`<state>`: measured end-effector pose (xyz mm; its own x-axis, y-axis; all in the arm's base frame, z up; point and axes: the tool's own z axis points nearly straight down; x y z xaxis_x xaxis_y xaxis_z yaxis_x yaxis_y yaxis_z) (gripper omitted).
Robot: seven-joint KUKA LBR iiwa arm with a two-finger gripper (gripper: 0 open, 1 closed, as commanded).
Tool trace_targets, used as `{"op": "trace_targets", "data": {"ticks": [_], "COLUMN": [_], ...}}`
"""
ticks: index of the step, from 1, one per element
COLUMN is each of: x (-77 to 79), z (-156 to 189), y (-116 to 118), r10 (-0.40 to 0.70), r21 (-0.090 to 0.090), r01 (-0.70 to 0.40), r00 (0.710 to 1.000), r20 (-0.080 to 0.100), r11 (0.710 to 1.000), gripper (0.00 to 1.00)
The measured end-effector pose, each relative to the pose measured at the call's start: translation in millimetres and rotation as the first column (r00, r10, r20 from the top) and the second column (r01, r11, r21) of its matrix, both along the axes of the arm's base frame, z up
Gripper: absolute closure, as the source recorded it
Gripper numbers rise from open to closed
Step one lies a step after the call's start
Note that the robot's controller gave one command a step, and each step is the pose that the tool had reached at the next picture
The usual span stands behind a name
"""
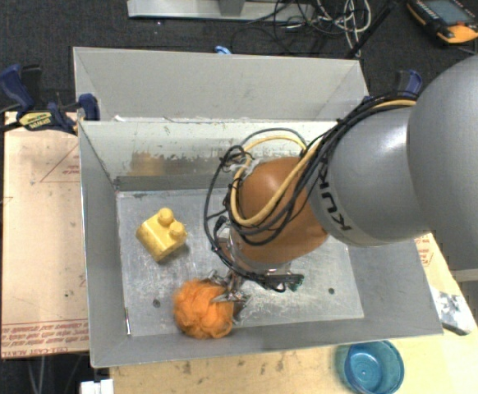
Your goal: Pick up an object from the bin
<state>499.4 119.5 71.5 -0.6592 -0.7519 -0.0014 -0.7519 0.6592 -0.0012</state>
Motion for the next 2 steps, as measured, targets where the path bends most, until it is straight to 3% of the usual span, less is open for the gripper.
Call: {"op": "trace_targets", "data": {"ticks": [1,2], "x": [0.0,42.7], "z": [0,166], "y": [0,19], "r10": [0.0,0.273], "r21": [0.0,0.002], "r01": [0.0,-0.273], "r00": [1.0,0.962], "r20": [0.0,0.0], "r11": [1.0,0.962], "gripper": [1.0,1.0]}}
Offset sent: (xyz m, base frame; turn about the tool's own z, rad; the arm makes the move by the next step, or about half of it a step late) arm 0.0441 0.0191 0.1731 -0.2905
